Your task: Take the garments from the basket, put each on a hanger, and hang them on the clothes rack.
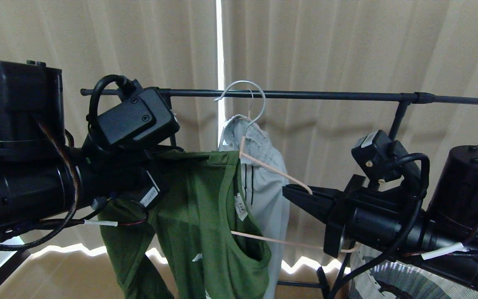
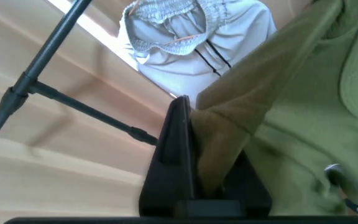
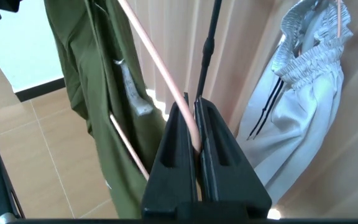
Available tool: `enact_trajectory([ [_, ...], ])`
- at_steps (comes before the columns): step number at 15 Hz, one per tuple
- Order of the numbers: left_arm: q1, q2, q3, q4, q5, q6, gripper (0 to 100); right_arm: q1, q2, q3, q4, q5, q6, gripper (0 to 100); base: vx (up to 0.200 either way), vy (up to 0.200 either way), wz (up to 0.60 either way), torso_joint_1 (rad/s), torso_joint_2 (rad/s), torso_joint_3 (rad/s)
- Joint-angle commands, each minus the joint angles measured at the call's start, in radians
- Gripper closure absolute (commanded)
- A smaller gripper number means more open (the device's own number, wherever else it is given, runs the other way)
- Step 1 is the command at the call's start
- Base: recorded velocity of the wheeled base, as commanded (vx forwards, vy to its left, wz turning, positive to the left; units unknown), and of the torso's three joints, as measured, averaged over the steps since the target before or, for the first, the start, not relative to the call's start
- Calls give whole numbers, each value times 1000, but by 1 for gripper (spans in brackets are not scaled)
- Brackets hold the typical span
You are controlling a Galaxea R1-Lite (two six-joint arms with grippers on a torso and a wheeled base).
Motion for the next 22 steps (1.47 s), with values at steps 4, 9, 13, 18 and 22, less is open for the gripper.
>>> enact_trajectory([
  [4,1,-6,17,-1,-4,-1,100,1,0,2,0,0,0,100,0,0,0,0,0,0],
  [9,30,1,75,-146,39,-4,100,-4,-1,16,-8,-9,3,0,0,0,0,0,0,0],
  [13,52,3,81,-166,289,-34,100,-19,-11,92,-120,-78,-2,0,0,0,0,0,0,0],
  [18,42,27,75,-249,381,-144,100,-15,17,163,-132,-92,-17,0,0,0,0,0,0,0],
  [22,16,54,81,-392,367,-196,100,-13,81,152,-183,-92,-17,0,0,0,0,0,0,0],
])
